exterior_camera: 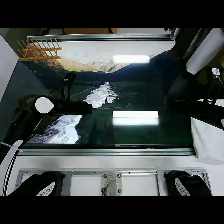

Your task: Fold the clothes and pants, and hang the long-sleeved shirts on hangers.

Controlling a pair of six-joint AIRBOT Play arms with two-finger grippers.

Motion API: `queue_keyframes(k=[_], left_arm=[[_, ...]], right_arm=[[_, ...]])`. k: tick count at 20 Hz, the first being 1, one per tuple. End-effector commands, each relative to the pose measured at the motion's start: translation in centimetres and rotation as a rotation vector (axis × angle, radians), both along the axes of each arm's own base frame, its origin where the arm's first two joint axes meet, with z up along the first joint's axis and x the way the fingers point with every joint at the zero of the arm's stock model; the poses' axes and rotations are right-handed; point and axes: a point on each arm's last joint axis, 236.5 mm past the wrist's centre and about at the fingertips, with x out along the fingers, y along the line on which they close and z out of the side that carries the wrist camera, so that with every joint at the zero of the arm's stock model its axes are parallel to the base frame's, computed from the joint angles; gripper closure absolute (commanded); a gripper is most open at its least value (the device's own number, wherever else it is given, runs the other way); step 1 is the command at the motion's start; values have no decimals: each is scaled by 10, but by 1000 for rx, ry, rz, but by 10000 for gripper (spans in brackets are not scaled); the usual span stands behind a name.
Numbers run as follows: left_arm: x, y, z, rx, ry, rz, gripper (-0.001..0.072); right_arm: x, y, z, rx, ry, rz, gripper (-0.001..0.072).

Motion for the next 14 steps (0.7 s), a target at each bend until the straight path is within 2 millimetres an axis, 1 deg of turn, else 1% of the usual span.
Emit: queue_keyframes(k=[1, 9, 10, 11, 12, 13, 14], left_arm=[[0, 0, 0, 0, -1, 0, 686], [0, 0, 0, 1, -3, 0, 686], [4, 2, 1, 7, -19, 5, 677], [10, 9, 2, 36, -52, 0, 390], [18, 22, 5, 84, -83, 6, -13], [31, 43, 10, 162, -131, 21, 14], [46, 72, 16, 260, -182, 47, 15]], right_arm=[[0, 0, 0, 0, 0, 1, 672], [0, 0, 0, 1, 0, 1, 672], [0, 0, 0, 1, 0, 1, 672], [0, 0, 0, 0, 0, 1, 672], [0, 0, 0, 1, 0, 1, 672], [0, 0, 0, 1, 0, 1, 672], [0, 0, 0, 1, 0, 1, 672]])
